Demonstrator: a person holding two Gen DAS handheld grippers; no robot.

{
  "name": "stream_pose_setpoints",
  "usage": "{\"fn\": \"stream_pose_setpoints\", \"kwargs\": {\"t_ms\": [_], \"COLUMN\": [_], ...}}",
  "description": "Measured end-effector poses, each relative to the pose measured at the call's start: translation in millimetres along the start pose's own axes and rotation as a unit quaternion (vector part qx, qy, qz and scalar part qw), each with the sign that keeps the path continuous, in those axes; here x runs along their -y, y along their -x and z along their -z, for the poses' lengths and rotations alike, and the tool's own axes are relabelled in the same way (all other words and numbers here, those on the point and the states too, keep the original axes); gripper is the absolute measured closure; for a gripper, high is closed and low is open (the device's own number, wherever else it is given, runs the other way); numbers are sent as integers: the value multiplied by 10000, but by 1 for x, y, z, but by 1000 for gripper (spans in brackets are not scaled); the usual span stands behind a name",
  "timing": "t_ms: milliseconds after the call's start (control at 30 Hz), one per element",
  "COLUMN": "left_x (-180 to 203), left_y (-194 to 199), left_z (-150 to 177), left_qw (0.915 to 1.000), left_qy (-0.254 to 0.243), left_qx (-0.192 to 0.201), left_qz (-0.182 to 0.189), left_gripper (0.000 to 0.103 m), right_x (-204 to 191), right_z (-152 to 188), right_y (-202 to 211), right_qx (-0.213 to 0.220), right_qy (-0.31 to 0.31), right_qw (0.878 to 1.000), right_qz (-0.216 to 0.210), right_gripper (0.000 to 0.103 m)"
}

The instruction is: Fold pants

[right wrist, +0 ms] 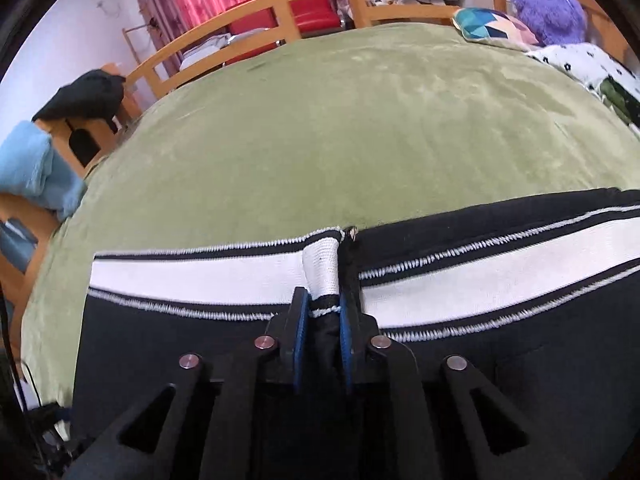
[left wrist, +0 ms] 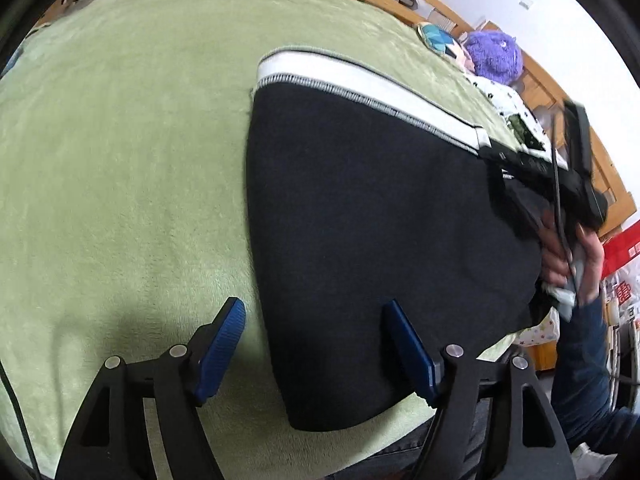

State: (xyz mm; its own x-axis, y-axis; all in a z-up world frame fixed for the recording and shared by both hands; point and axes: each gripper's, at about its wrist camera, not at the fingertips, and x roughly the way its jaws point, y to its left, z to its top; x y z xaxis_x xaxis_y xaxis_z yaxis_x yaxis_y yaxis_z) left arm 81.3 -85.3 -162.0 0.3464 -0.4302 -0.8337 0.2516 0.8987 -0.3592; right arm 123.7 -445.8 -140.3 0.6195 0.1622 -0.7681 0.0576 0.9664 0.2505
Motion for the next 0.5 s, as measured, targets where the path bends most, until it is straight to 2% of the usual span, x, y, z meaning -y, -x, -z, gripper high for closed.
{"fn": "stream_pose_setpoints", "kwargs": {"t_ms": [67, 100, 200, 267, 333, 400, 500], "left_x": [-2, -3, -6, -3, -1, -4, -7], "left_y": [6, 5, -1, 0, 0, -2, -5], "left_z": [1, 2, 7, 10, 9, 5, 2], "left_qw": [9999, 9999, 9999, 9998, 9997, 9996, 9985], "left_qy": [38, 62, 122, 85, 114, 233, 476], "left_qx": [130, 110, 65, 167, 183, 178, 231], "left_qz": [102, 81, 31, -37, -61, 12, 110], "left_gripper": [31, 31, 31, 31, 30, 28, 28], "right_x": [6, 11, 16, 16, 17, 21, 12], "right_z": [11, 23, 52, 79, 109, 127, 127], "right_y": [25, 43, 70, 81, 75, 71, 81], "right_qx": [221, 385, 435, 436, 187, 291, 352], "right_qy": [-148, -256, -259, -192, -166, -263, -306], "right_qw": [9995, 9989, 9985, 9988, 9997, 9991, 9981], "right_qz": [165, 36, -216, -115, 51, 180, 403], "right_gripper": [58, 57, 57, 57, 57, 59, 59]}}
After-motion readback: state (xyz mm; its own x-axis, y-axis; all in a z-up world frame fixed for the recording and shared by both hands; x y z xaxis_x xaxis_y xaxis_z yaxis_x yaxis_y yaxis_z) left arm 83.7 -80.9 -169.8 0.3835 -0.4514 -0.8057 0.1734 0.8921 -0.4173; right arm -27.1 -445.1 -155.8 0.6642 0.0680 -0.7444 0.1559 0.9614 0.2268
